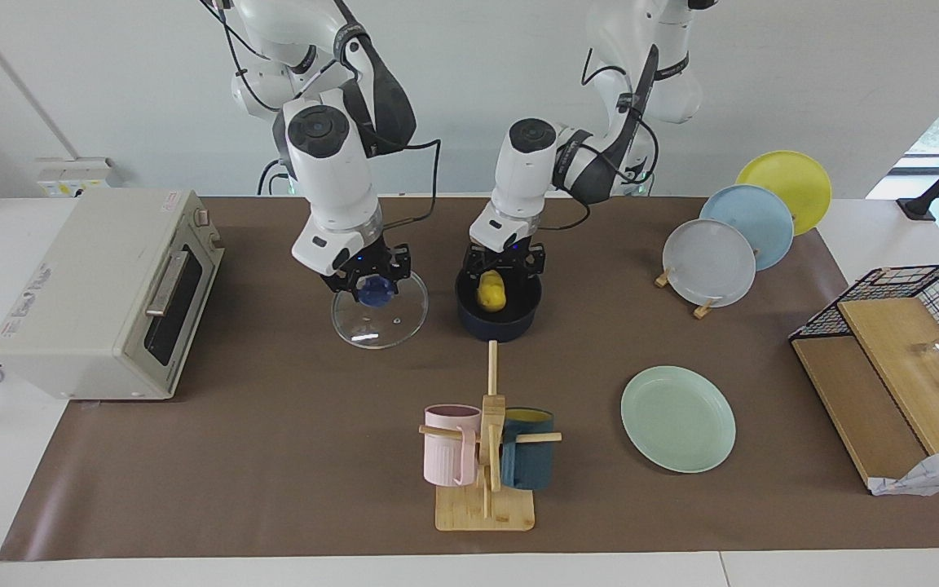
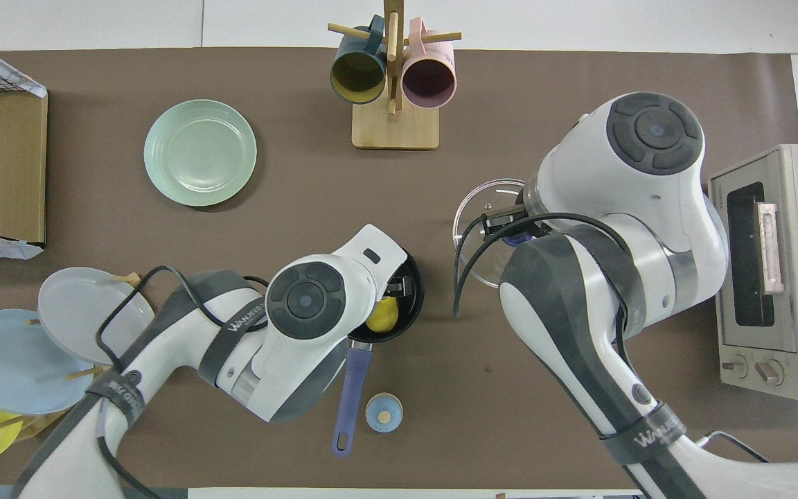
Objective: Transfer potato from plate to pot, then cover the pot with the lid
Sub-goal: 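Release the potato into the saucepan and withdraw the left gripper, then lower the glass lid onto the saucepan with the right gripper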
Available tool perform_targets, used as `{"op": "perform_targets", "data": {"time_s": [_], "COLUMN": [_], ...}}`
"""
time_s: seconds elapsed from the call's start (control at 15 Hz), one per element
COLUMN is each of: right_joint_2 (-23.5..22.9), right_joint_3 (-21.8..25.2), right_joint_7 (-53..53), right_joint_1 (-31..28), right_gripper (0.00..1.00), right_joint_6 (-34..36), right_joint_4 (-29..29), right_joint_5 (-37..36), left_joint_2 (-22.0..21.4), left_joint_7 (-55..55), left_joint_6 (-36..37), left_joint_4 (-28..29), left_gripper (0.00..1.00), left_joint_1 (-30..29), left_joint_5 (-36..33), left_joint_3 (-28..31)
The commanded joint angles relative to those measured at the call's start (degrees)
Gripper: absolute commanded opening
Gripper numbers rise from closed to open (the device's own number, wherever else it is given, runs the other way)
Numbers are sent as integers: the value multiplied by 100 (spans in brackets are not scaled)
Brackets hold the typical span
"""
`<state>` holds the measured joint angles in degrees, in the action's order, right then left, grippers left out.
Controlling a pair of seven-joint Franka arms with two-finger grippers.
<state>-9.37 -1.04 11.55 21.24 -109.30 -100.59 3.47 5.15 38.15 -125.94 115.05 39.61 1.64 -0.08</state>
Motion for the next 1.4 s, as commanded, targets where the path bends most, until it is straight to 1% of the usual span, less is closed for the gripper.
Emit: {"op": "perform_targets", "data": {"time_s": [0.0,0.13,0.27,0.33,0.47,0.53,0.67,0.8,0.93,1.27,1.33], "right_joint_2": [-126,-135,-231,-301,-564,-653,-759,-759,-811,-970,-970], "right_joint_3": [-19,-10,-10,-10,-10,-18,-18,-19,-10,-18,-10], "right_joint_7": [338,837,1497,1647,2226,2438,2545,2598,2782,2862,2862], "right_joint_1": [195,624,1020,1187,1583,1733,1857,1909,2111,2121,2121], "right_gripper": [0,0,0,0,0,0,0,0,0,0,0], "right_joint_6": [-100,-196,-390,-443,-391,-469,-496,-601,-663,-909,-909], "right_joint_4": [145,154,189,250,469,453,435,348,303,321,321], "right_joint_5": [-4,-13,-48,-144,-346,-460,-531,-531,-540,-619,-619], "left_joint_2": [-426,-742,-840,-849,-849,-901,-1042,-1086,-1051,-972,-885], "left_joint_7": [-605,-1280,-2001,-2318,-3065,-3381,-3814,-3850,-3859,-3894,-3894], "left_joint_6": [1428,2088,2826,3090,3461,3584,3743,3770,3752,3752,3778], "left_joint_4": [-806,-1184,-1614,-1773,-1863,-1819,-1583,-1555,-1608,-1863,-1976], "left_gripper": [100,100,100,100,100,100,100,100,100,100,100], "left_joint_1": [-636,-1137,-1717,-1894,-2351,-2518,-2791,-2924,-3099,-3196,-3188], "left_joint_5": [81,371,372,372,328,319,310,276,275,-23,-41], "left_joint_3": [-1,34,43,43,25,17,16,16,16,25,25]}}
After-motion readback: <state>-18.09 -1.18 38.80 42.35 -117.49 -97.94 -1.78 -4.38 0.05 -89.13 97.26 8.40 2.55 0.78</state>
